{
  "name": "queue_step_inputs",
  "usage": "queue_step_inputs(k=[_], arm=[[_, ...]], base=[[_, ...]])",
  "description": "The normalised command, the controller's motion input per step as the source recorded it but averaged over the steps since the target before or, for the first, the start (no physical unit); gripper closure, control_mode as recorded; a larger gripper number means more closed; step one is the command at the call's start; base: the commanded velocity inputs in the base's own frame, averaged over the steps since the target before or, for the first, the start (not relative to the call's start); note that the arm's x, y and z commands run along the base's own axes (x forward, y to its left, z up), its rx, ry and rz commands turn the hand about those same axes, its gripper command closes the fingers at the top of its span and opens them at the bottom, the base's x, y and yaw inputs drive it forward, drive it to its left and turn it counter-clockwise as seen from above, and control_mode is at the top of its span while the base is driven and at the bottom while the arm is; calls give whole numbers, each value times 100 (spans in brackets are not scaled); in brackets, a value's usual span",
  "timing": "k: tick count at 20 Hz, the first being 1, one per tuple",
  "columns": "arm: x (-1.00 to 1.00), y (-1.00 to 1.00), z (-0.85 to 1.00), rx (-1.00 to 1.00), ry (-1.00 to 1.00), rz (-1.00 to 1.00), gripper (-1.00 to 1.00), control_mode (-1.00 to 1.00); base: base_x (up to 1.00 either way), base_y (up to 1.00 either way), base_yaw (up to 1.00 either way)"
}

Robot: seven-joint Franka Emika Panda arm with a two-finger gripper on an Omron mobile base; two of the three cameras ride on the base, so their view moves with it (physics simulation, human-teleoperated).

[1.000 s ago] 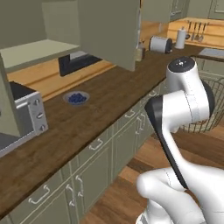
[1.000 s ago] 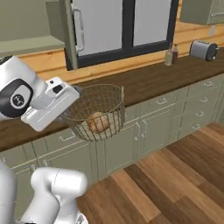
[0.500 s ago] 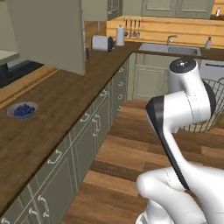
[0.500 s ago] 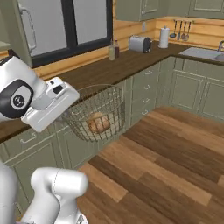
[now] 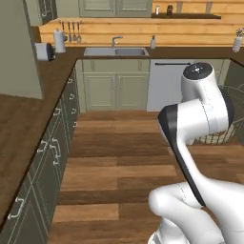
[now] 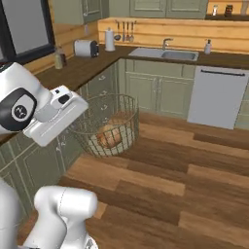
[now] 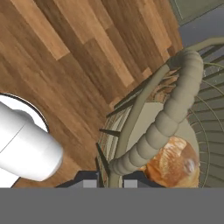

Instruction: Open the cabinet, pick up the bread from the cabinet and place it in the basket. Then move the basket to the dining counter.

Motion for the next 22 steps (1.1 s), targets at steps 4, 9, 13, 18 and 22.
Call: queue_step_inputs(k=[4,9,13,18,22], arm=[[0,0,0,0,0,0,100,100],[0,0,0,0,0,0,100,100],[0,0,0,0,0,0,100,100],[0,0,0,0,0,0,100,100],[0,0,0,0,0,0,100,100]], base=[[0,-9,-58],[0,-1,-60],[0,-7,-61],[36,-1,-67],[68,4,-73]])
